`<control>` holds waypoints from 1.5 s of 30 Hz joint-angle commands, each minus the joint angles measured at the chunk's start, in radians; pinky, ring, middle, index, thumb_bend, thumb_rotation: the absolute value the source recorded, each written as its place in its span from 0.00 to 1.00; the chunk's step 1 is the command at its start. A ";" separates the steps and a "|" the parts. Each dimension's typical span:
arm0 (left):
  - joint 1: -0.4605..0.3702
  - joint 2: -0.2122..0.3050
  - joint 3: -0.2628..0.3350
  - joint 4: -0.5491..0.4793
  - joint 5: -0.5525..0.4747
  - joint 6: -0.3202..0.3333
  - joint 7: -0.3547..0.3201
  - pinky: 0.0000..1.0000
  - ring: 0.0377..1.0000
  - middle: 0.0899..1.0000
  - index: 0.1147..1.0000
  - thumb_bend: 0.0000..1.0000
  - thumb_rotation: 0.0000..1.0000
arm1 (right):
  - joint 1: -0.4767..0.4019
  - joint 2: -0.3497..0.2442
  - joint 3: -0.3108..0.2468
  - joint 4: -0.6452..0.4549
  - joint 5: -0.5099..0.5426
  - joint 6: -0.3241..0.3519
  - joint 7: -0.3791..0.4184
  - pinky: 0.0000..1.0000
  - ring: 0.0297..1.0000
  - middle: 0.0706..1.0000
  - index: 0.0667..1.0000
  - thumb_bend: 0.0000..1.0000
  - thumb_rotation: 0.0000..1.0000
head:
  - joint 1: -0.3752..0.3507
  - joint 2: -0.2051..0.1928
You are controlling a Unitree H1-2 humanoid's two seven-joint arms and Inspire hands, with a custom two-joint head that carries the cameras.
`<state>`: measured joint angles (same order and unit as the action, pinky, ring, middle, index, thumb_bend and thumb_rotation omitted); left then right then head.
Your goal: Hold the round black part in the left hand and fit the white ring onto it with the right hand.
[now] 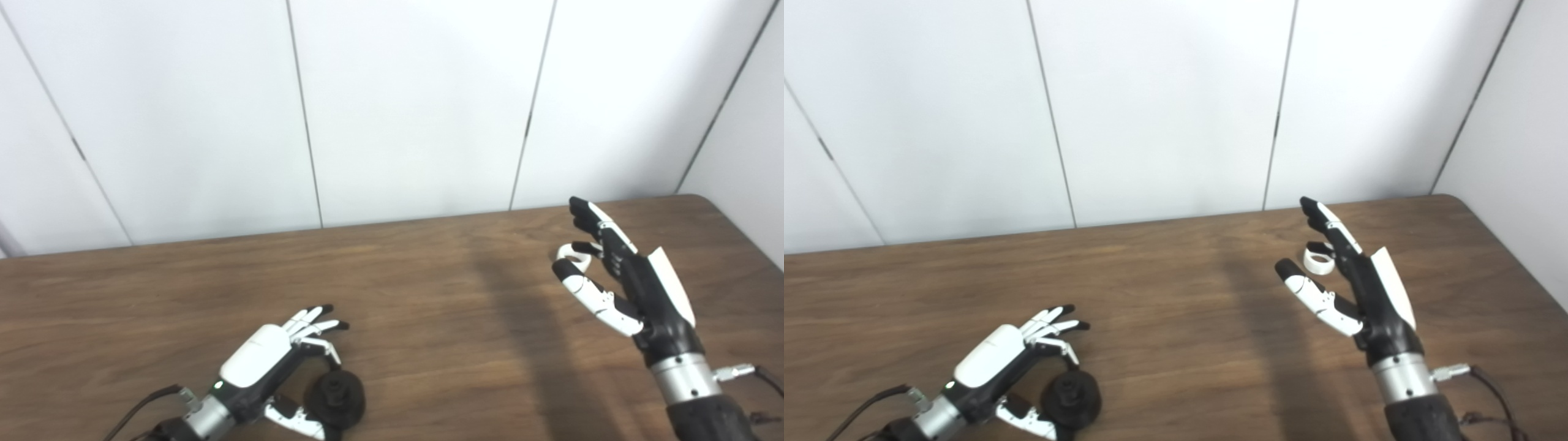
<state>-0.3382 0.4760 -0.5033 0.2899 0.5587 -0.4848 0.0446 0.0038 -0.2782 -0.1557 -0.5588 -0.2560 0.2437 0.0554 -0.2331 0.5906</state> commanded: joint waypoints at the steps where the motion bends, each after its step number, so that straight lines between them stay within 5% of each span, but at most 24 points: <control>1: -0.006 0.024 -0.007 0.028 0.023 0.016 -0.021 1.00 1.00 0.89 0.41 0.52 0.06 | -0.053 -0.036 -0.029 -0.017 -0.018 0.030 -0.004 0.75 0.88 0.89 0.86 0.48 0.46 | -0.008 -0.001; 3: -0.005 0.025 -0.007 0.034 0.018 0.015 -0.013 1.00 1.00 0.89 0.41 0.52 0.06 | -0.080 -0.070 -0.051 0.018 -0.031 0.021 -0.013 0.73 0.87 0.88 0.84 0.54 0.35 | -0.008 -0.001; 8: 0.000 0.024 -0.006 0.033 0.011 0.015 -0.015 1.00 1.00 0.89 0.41 0.53 0.06 | -0.149 -0.181 -0.090 0.126 -0.056 -0.004 -0.006 0.73 0.86 0.86 0.81 0.62 0.29 | -0.010 0.004; 13: 0.006 0.019 -0.002 0.031 0.000 0.015 -0.021 1.00 1.00 0.89 0.41 0.52 0.06 | -0.210 -0.334 -0.073 0.233 -0.098 -0.038 0.036 0.74 0.85 0.85 0.76 0.74 0.21 | -0.015 0.005; 18: 0.008 0.021 -0.009 0.045 -0.013 0.015 -0.004 1.00 1.00 0.89 0.41 0.52 0.06 | -0.281 -0.479 -0.004 0.298 -0.145 -0.018 0.142 0.86 0.93 0.87 0.72 0.84 0.17 | -0.048 -0.003; 24: 0.009 0.034 -0.035 0.065 -0.024 0.015 0.016 1.00 1.00 0.89 0.41 0.52 0.06 | -0.424 -0.616 0.162 0.400 -0.243 -0.054 0.296 0.84 0.98 0.89 0.67 0.93 0.14 | -0.081 -0.015; 33: 0.015 0.045 -0.057 0.072 -0.037 0.015 0.031 1.00 1.00 0.88 0.41 0.52 0.06 | -0.631 -0.623 0.347 0.589 -0.381 -0.123 0.399 0.91 0.99 0.88 0.64 1.00 0.10 | -0.116 -0.030; 45: 0.023 0.053 -0.076 0.080 -0.044 0.015 0.049 1.00 1.00 0.88 0.41 0.53 0.06 | -0.770 -0.577 0.448 0.783 -0.462 -0.177 0.474 0.97 1.00 0.89 0.64 1.00 0.12 | -0.140 -0.042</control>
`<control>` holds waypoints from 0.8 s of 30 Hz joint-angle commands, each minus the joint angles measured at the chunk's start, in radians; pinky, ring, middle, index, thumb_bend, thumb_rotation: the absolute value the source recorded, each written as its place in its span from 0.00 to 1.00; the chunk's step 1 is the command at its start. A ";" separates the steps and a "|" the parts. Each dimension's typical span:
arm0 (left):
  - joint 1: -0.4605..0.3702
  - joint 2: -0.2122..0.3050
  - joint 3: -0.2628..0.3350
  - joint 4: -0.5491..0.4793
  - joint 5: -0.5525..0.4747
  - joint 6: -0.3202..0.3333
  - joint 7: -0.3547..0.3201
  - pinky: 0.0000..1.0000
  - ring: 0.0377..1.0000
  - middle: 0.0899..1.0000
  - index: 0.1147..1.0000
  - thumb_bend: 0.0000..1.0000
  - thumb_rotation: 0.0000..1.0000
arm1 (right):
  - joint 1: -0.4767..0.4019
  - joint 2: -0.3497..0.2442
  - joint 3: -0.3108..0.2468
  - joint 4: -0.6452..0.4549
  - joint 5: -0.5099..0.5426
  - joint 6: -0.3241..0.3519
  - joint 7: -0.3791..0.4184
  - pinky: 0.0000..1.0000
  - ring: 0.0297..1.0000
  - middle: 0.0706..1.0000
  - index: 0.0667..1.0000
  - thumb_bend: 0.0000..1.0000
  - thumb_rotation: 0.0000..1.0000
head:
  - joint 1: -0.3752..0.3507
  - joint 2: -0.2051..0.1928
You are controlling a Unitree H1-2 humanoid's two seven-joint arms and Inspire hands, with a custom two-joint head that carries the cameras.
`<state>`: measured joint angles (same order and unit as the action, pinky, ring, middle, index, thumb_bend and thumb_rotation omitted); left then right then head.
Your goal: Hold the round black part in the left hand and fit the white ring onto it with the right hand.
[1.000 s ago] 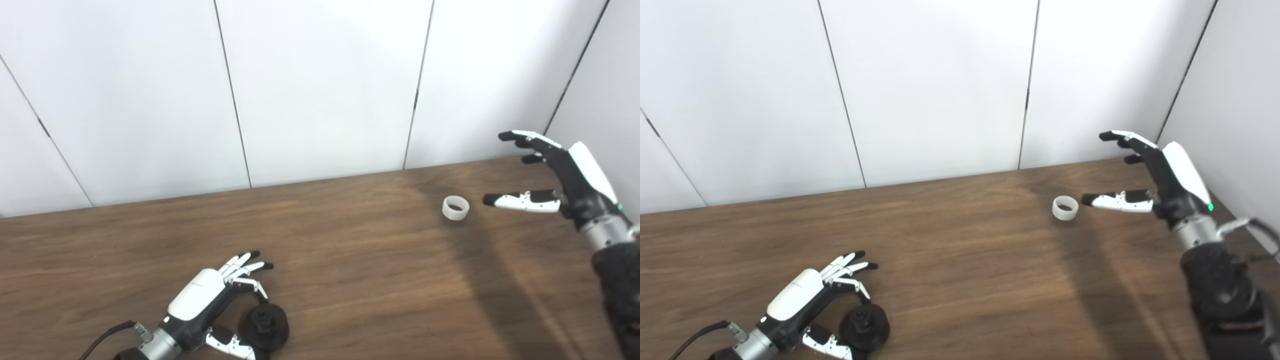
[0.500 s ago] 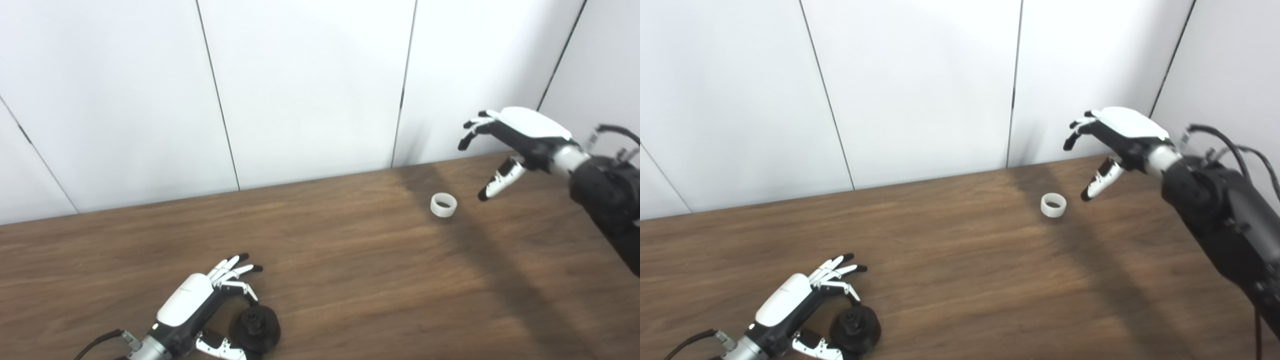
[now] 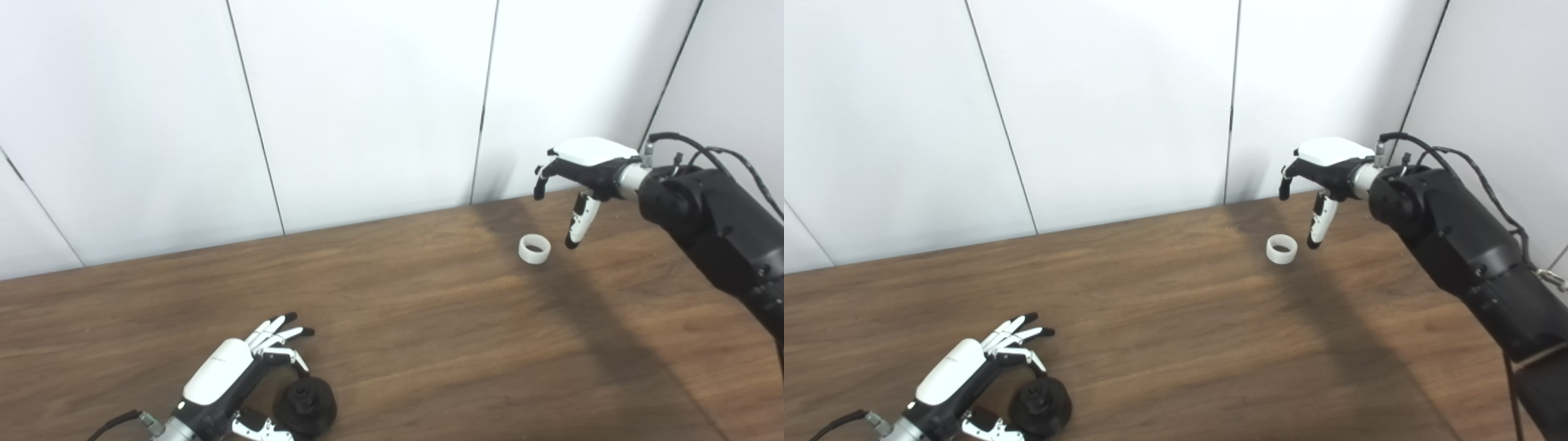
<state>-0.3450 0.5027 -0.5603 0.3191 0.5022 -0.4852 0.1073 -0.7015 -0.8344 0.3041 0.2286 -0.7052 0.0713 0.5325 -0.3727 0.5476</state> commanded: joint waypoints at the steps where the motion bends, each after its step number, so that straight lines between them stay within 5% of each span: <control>1: 0.028 0.028 -0.023 0.052 0.008 0.015 -0.012 1.00 1.00 0.88 0.41 0.53 0.06 | -0.072 -0.016 -0.007 0.004 -0.017 0.003 0.009 0.99 1.00 0.90 0.64 1.00 0.13 | -0.001 0.001; 24: 0.028 0.047 -0.063 0.058 -0.011 0.015 0.024 1.00 1.00 0.87 0.41 0.53 0.06 | -0.077 0.046 0.035 0.084 -0.087 -0.005 0.023 1.00 1.00 0.93 0.70 1.00 0.18 | -0.005 0.002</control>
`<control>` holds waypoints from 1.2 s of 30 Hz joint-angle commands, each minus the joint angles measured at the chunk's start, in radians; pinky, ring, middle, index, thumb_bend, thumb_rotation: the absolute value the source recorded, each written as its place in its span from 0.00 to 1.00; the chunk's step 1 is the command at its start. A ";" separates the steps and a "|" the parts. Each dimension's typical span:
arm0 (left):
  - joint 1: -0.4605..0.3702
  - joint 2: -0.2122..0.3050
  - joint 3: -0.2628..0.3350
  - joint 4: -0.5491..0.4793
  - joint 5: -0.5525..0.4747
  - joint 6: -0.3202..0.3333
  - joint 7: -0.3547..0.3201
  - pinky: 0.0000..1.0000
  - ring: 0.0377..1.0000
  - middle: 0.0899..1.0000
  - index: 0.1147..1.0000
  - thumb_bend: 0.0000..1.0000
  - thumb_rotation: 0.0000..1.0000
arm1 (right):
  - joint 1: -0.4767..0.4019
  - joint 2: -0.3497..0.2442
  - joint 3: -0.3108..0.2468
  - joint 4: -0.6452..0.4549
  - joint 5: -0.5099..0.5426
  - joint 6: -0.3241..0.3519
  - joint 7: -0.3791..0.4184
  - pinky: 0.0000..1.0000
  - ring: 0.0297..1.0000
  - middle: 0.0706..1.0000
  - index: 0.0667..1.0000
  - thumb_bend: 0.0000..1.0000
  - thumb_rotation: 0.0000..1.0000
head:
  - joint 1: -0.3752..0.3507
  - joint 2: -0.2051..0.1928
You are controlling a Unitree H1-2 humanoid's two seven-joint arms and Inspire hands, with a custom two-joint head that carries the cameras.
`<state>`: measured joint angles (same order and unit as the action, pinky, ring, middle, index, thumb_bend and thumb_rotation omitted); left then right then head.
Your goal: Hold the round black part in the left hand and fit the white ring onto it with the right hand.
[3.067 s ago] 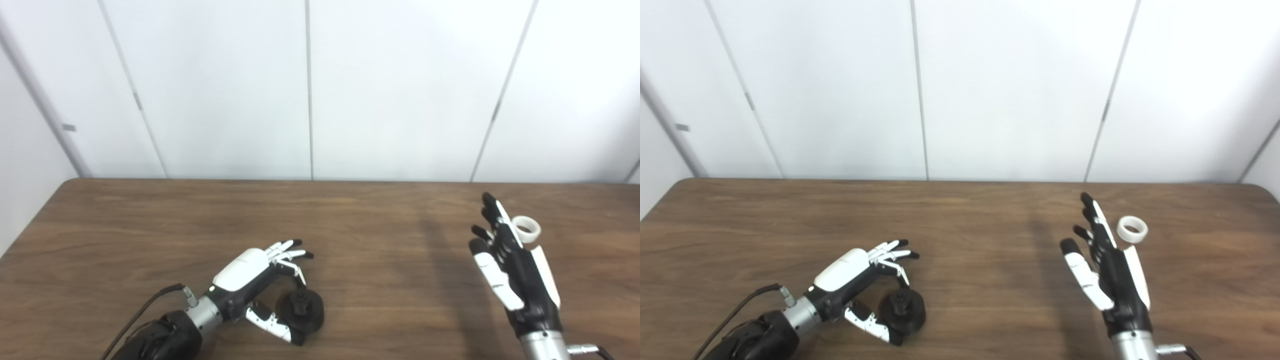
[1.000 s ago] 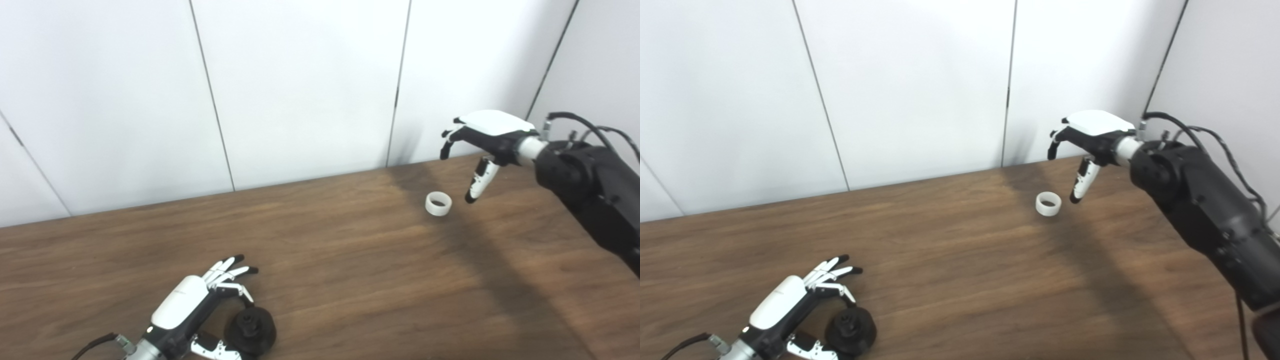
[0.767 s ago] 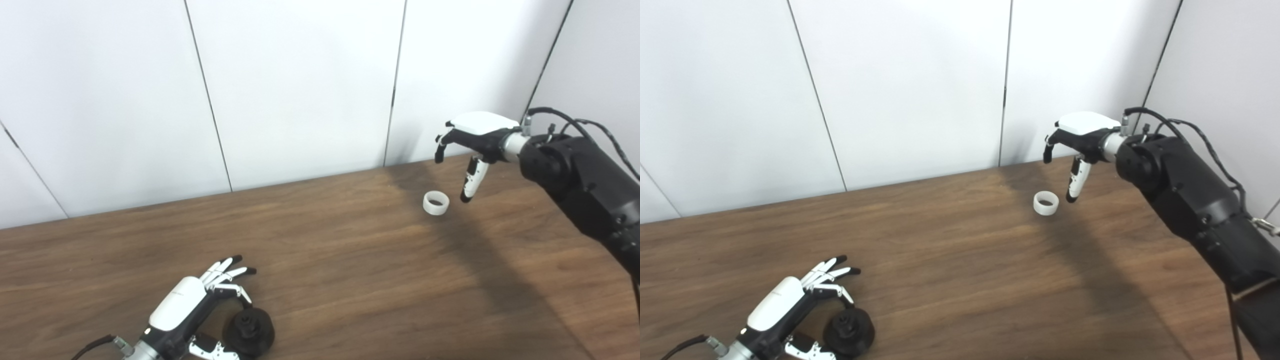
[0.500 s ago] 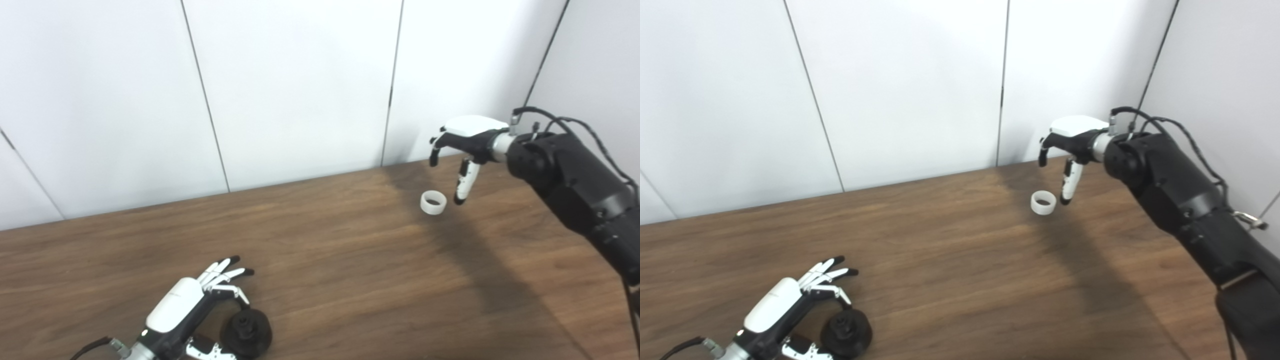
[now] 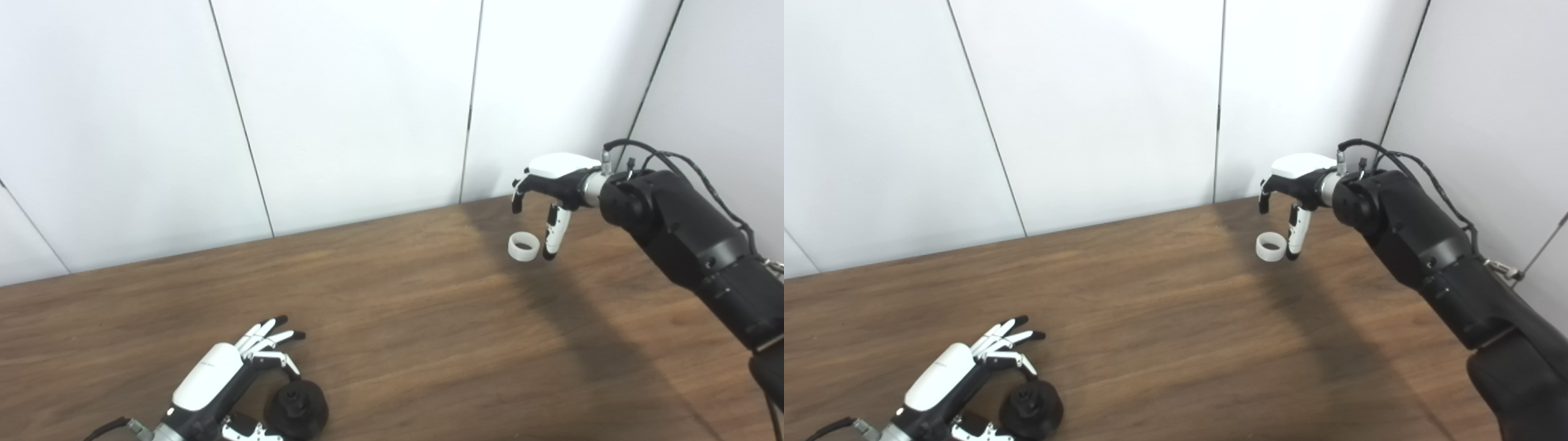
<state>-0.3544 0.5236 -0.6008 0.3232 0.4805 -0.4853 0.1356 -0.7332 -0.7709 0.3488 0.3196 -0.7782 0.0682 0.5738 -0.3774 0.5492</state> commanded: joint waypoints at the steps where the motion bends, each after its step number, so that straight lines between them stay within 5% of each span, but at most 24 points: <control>1: 0.038 0.027 -0.024 0.052 0.009 0.015 -0.004 1.00 1.00 0.87 0.41 0.53 0.06 | -0.045 -0.017 -0.009 -0.007 -0.014 -0.001 -0.018 1.00 1.00 0.93 0.70 1.00 0.17 | 0.003 0.001; 36: 0.086 0.042 0.024 -0.037 -0.003 0.015 -0.066 1.00 1.00 0.86 0.41 0.52 0.06 | 0.009 0.032 -0.009 0.080 0.009 -0.027 -0.101 1.00 1.00 0.92 0.69 1.00 0.16 | 0.032 0.032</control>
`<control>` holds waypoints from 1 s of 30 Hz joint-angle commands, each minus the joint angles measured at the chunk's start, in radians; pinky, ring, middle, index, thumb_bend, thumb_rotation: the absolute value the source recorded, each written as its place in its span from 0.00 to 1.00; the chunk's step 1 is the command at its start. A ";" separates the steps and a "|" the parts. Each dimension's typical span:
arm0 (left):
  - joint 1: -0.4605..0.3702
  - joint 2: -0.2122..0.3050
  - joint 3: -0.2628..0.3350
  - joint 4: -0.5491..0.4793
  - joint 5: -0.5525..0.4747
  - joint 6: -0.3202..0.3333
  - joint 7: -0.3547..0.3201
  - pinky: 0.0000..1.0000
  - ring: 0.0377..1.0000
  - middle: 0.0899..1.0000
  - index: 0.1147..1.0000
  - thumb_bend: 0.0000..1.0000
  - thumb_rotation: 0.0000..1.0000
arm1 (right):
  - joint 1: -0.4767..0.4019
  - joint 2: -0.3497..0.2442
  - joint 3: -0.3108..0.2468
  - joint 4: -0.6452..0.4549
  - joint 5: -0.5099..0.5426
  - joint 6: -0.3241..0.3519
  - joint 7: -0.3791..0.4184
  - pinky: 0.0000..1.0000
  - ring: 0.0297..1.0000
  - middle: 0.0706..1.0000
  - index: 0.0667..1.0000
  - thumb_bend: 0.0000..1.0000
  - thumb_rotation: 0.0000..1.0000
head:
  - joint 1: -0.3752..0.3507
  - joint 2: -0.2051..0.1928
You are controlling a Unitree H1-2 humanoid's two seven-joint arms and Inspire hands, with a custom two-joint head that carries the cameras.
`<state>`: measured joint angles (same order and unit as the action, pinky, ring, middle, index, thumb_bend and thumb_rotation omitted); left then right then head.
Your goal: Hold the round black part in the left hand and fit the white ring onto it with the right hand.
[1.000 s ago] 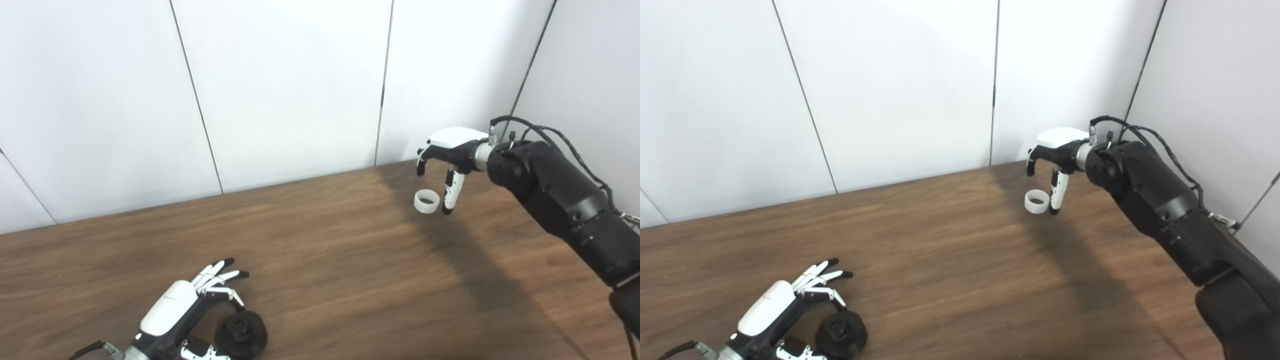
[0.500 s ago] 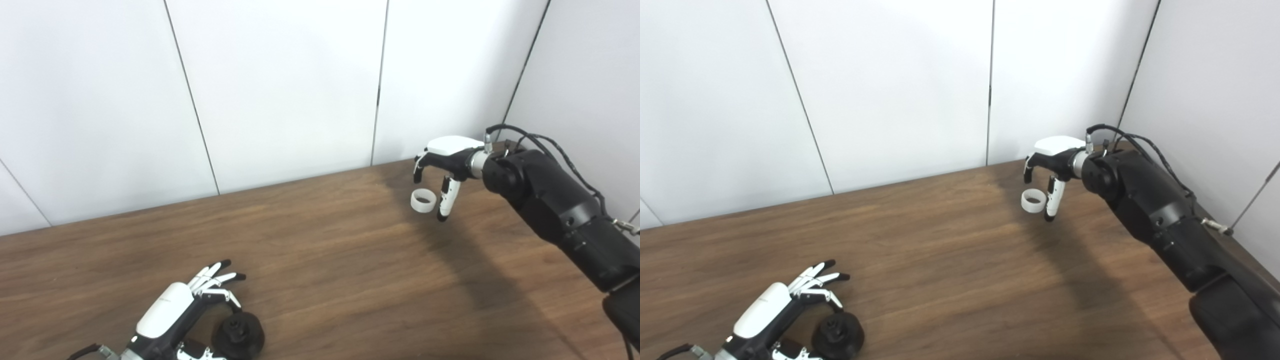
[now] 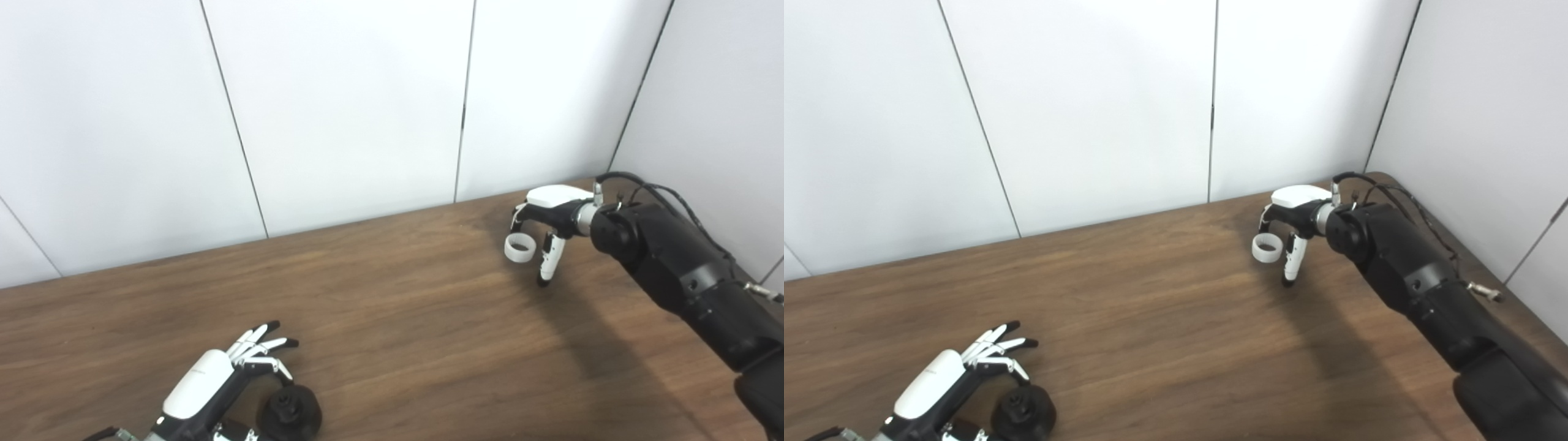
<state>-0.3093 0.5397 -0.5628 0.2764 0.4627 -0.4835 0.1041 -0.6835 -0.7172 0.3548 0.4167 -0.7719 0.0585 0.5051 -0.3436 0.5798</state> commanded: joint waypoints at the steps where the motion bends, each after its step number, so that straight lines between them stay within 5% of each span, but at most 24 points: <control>1: 0.043 0.024 -0.008 0.006 0.016 0.014 -0.043 1.00 1.00 0.86 0.41 0.52 0.06 | -0.040 -0.022 -0.013 -0.015 0.003 -0.023 -0.036 1.00 1.00 0.92 0.69 1.00 0.16 | 0.000 0.002; 9: 0.047 0.018 0.004 0.000 0.019 0.014 -0.054 1.00 1.00 0.86 0.41 0.52 0.06 | -0.048 -0.018 -0.002 0.005 -0.004 -0.044 -0.043 1.00 1.00 0.93 0.70 0.93 0.26 | 0.001 0.008; 23: 0.053 0.014 0.015 -0.005 0.024 0.014 -0.062 1.00 1.00 0.86 0.41 0.52 0.06 | -0.052 -0.017 0.002 0.029 -0.014 -0.079 -0.099 1.00 1.00 0.90 0.61 0.89 0.22 | 0.004 0.009; 24: 0.054 0.015 0.016 -0.008 0.024 0.014 -0.063 1.00 1.00 0.86 0.41 0.52 0.06 | -0.055 -0.016 0.007 0.038 -0.022 -0.087 -0.111 1.00 1.00 0.89 0.52 0.67 0.18 | 0.004 0.013; 25: 0.055 0.017 0.017 -0.012 0.020 0.014 -0.062 1.00 1.00 0.86 0.41 0.52 0.06 | -0.058 -0.015 0.010 0.045 -0.025 -0.096 -0.124 1.00 1.00 0.87 0.48 0.60 0.16 | 0.001 0.012; 30: 0.062 0.022 0.028 -0.025 0.014 0.014 -0.066 1.00 1.00 0.85 0.41 0.52 0.06 | -0.066 -0.013 0.021 0.061 -0.043 -0.121 -0.158 1.00 0.99 0.82 0.45 0.53 0.14 | 0.001 0.019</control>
<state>-0.2804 0.5359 -0.5241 0.2488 0.4628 -0.4828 0.0730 -0.6968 -0.7106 0.3825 0.4753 -0.7972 -0.0537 0.3852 -0.3421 0.5982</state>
